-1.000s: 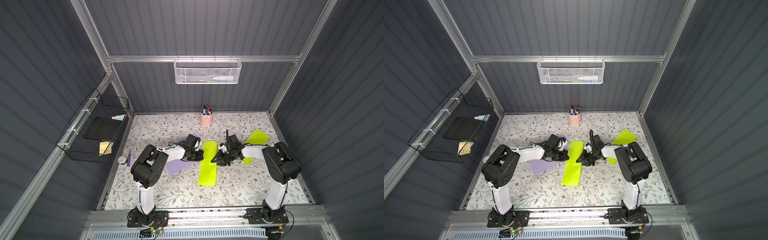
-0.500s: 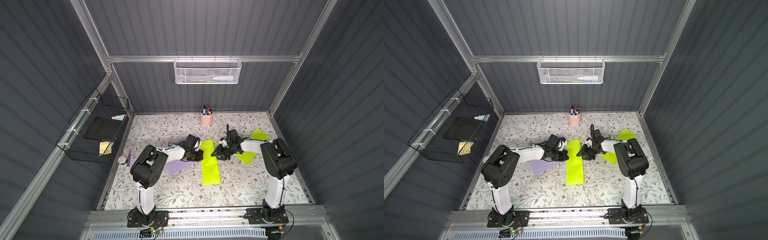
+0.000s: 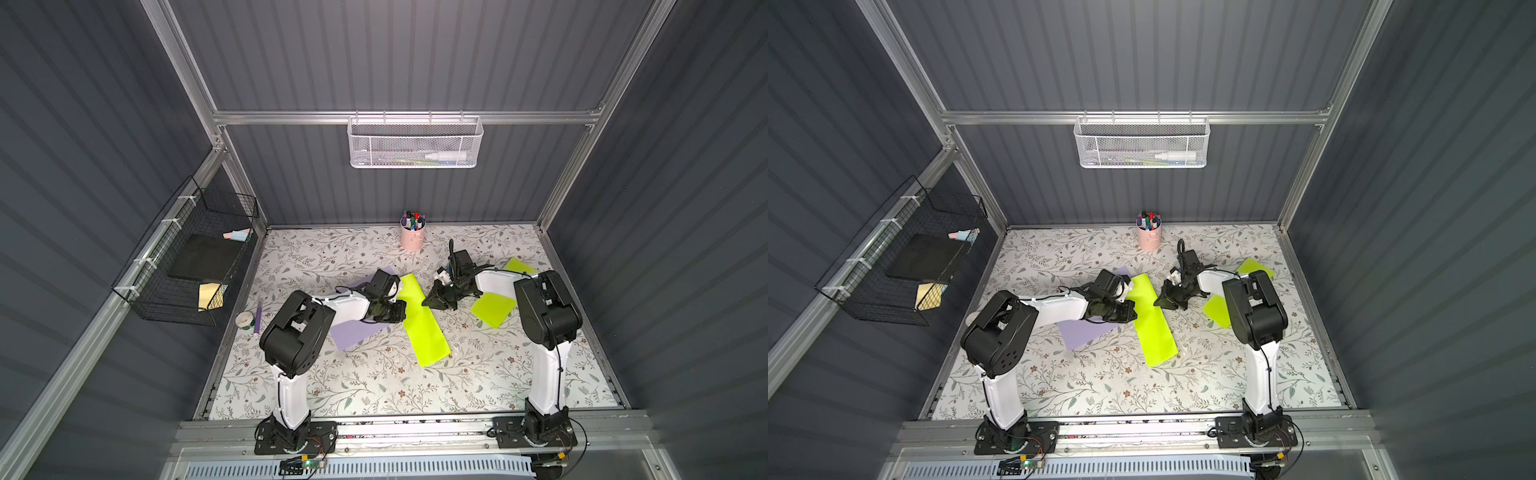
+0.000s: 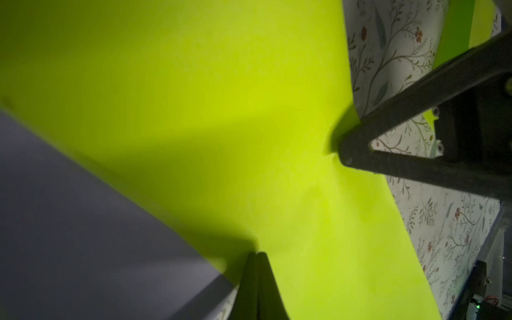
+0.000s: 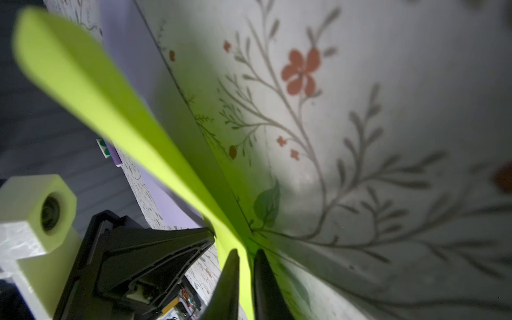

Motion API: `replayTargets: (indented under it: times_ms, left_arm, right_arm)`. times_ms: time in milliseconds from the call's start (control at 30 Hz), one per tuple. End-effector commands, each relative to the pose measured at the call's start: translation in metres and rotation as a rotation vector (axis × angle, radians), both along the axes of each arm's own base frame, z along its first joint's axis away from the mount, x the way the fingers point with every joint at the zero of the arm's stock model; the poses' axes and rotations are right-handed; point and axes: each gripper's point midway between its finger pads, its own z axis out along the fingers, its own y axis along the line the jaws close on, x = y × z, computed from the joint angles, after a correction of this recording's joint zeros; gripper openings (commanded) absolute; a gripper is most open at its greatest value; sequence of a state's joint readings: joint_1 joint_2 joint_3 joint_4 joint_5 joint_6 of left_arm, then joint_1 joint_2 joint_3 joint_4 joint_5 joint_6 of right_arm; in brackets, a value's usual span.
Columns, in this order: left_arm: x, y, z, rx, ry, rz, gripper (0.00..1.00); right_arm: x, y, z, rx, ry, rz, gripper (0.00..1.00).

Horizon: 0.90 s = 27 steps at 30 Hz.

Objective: Fold the rectangular paper in half along the long edge
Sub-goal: Fold the paper at the center of the board, then pick up the paper from the center of the board.

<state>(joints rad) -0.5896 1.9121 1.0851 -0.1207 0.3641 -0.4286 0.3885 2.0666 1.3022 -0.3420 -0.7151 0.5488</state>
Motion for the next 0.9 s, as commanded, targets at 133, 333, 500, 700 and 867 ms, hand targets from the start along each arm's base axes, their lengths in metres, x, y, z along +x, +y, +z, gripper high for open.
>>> replayTargets:
  times_ms: [133, 333, 500, 700, 867]
  left_arm:
    - [-0.042, 0.048, -0.055, 0.227, 0.161, 0.019, 0.00]
    - [-0.042, 0.047, -0.058, 0.227, 0.168, 0.018, 0.00]
    - [-0.042, 0.046, -0.059, 0.224, 0.172, 0.015, 0.00]
    - [-0.042, 0.045, -0.061, 0.222, 0.178, 0.013, 0.00]
    - [-0.041, 0.044, -0.059, 0.219, 0.175, 0.010, 0.00]
  right_arm:
    - [-0.005, 0.000, -0.002, 0.005, 0.032, 0.033, 0.29]
    - [-0.028, -0.008, 0.003, -0.003, 0.040, 0.052, 0.31]
    - [-0.051, -0.016, -0.006, -0.003, 0.070, 0.043, 0.31]
    - [-0.066, -0.015, -0.012, 0.010, 0.083, 0.035, 0.19]
    - [-0.063, -0.010, -0.015, 0.009, 0.082, 0.040, 0.12]
